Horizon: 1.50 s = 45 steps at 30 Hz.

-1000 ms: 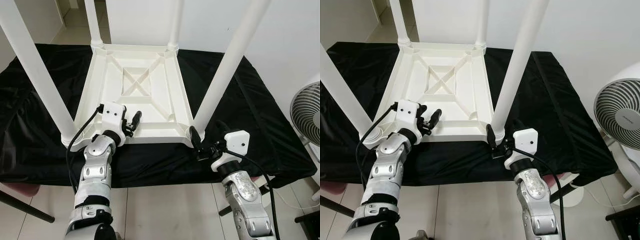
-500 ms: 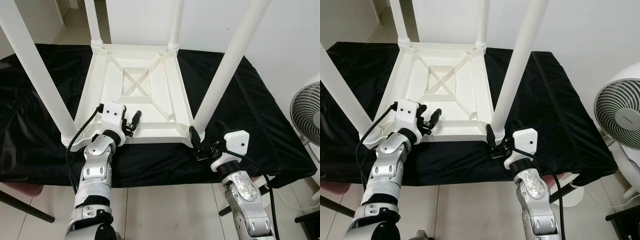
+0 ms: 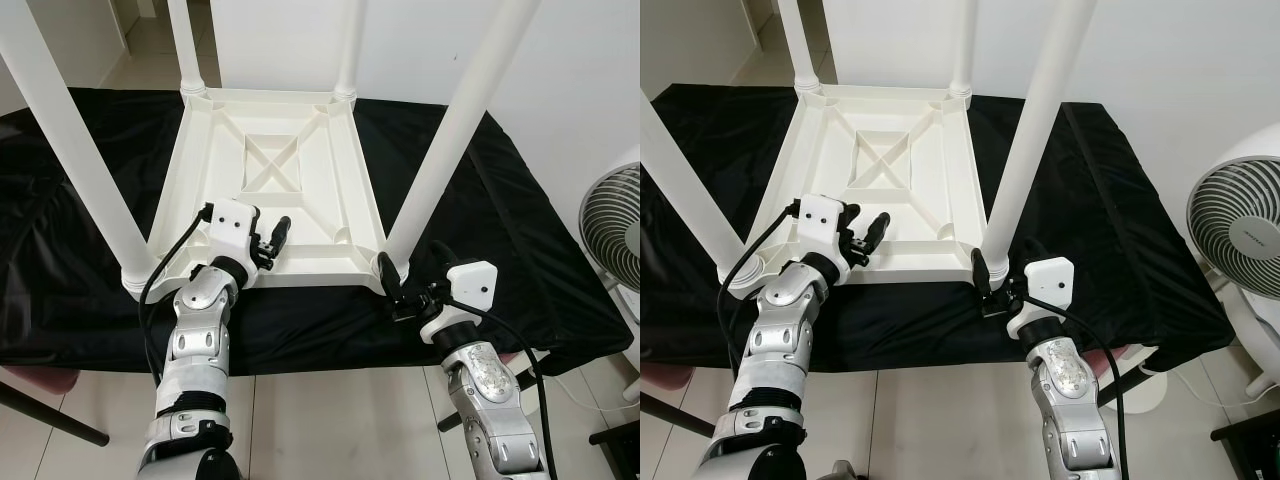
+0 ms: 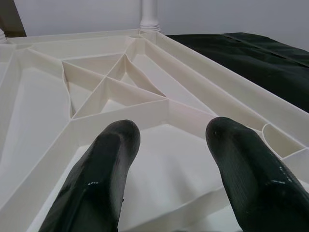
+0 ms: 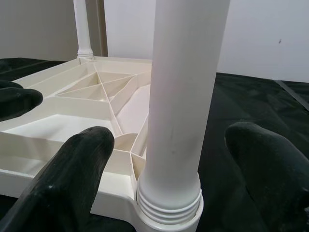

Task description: Building children table

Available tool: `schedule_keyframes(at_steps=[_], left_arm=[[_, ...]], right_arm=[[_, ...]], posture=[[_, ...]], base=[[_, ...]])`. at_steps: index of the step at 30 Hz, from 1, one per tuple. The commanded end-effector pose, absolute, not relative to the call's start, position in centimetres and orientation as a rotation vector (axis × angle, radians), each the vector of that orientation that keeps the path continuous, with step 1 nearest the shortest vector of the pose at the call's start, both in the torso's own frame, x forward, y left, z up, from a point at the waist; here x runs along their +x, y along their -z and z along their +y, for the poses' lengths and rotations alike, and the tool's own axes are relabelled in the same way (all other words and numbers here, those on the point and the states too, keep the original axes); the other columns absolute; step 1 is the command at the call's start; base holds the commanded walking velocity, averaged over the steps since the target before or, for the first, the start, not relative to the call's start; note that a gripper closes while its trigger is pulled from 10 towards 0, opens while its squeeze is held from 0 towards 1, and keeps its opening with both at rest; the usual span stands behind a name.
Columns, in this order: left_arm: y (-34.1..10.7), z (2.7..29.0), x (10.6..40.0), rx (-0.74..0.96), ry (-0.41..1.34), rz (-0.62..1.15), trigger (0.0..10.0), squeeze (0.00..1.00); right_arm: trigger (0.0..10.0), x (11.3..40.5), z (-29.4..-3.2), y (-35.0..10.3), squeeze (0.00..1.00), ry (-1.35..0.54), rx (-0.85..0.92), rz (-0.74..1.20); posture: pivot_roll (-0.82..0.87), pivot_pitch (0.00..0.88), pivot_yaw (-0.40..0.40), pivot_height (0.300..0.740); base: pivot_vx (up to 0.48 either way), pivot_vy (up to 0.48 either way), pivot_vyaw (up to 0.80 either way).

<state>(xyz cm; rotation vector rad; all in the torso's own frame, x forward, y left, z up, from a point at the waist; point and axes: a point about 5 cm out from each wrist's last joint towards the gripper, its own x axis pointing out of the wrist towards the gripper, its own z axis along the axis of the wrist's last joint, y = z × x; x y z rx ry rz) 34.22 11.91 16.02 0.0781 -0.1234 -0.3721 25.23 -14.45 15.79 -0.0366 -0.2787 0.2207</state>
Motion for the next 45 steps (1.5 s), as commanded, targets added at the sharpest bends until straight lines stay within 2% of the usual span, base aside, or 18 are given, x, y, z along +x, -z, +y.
schedule_keyframes(at_steps=[1,9,16,28,45], left_arm=[[-15.9,12.6,34.4,0.071,0.171,-0.126,10.0,0.0],[-15.8,11.2,33.9,0.104,0.309,-0.14,10.0,0.0],[-15.5,13.0,34.6,0.1,0.132,-0.088,10.0,0.0],[-14.8,13.6,34.8,0.084,0.003,-0.027,10.0,0.0],[-14.8,13.6,34.9,0.042,-0.005,0.007,10.0,0.0]], right_arm=[[10.0,25.2,-14.6,-15.6,0.0,-0.215,-0.04,-0.277],[10.0,25.2,-14.5,-15.5,0.0,-0.215,-0.039,-0.276],[10.0,25.3,-14.5,-15.6,0.0,-0.209,-0.038,-0.28],[10.0,25.4,-14.3,-15.6,0.0,-0.209,-0.03,-0.283],[10.0,25.5,-14.2,-15.6,0.0,-0.222,-0.036,-0.287]], posture=[[0.05,0.072,-0.002,0.74],[0.05,0.071,-0.001,0.74],[0.06,0.068,-0.002,0.74],[0.06,0.06,-0.005,0.74],[0.05,0.047,-0.006,0.74]], base=[[0.0,0.0,0.0],[0.0,0.0,0.0],[0.0,0.0,0.0],[0.0,0.0,0.0],[0.0,0.0,0.0]])
